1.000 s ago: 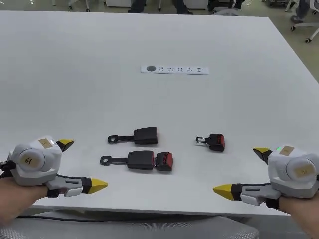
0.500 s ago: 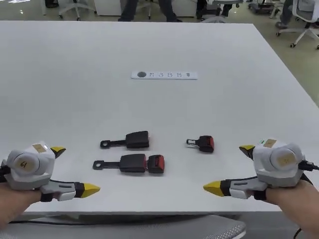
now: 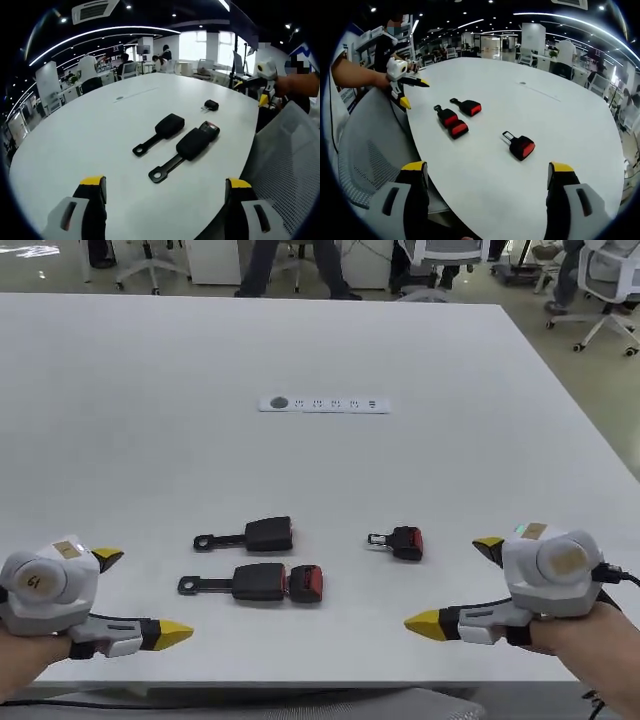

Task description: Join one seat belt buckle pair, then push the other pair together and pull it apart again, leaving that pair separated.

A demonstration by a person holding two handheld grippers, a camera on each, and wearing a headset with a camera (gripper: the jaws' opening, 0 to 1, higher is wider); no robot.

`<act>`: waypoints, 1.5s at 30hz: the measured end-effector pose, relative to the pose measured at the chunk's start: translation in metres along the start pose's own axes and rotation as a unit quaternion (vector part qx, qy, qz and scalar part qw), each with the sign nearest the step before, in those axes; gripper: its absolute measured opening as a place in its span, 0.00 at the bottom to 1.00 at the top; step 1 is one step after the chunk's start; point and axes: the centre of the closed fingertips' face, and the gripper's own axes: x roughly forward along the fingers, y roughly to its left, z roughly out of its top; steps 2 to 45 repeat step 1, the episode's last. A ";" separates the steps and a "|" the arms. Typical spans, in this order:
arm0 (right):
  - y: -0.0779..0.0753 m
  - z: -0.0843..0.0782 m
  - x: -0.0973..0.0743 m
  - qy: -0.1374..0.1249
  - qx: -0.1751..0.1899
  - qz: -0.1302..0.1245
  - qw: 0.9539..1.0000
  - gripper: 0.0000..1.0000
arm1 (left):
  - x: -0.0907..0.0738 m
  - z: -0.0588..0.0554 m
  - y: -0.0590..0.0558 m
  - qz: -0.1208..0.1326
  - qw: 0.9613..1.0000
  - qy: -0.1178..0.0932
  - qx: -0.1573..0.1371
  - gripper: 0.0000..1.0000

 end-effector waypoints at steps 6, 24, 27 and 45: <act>0.000 0.000 0.001 -0.002 0.006 0.001 1.000 0.99 | 0.000 0.001 -0.001 -0.003 1.000 0.000 0.005 1.00; 0.000 0.000 0.001 -0.002 0.006 0.001 1.000 0.99 | 0.000 0.001 -0.001 -0.003 1.000 0.000 0.005 1.00; 0.000 0.000 0.001 -0.002 0.006 0.001 1.000 0.99 | 0.000 0.001 -0.001 -0.003 1.000 0.000 0.005 1.00; 0.000 0.000 0.001 -0.002 0.006 0.001 1.000 0.99 | 0.000 0.001 -0.001 -0.003 1.000 0.000 0.005 1.00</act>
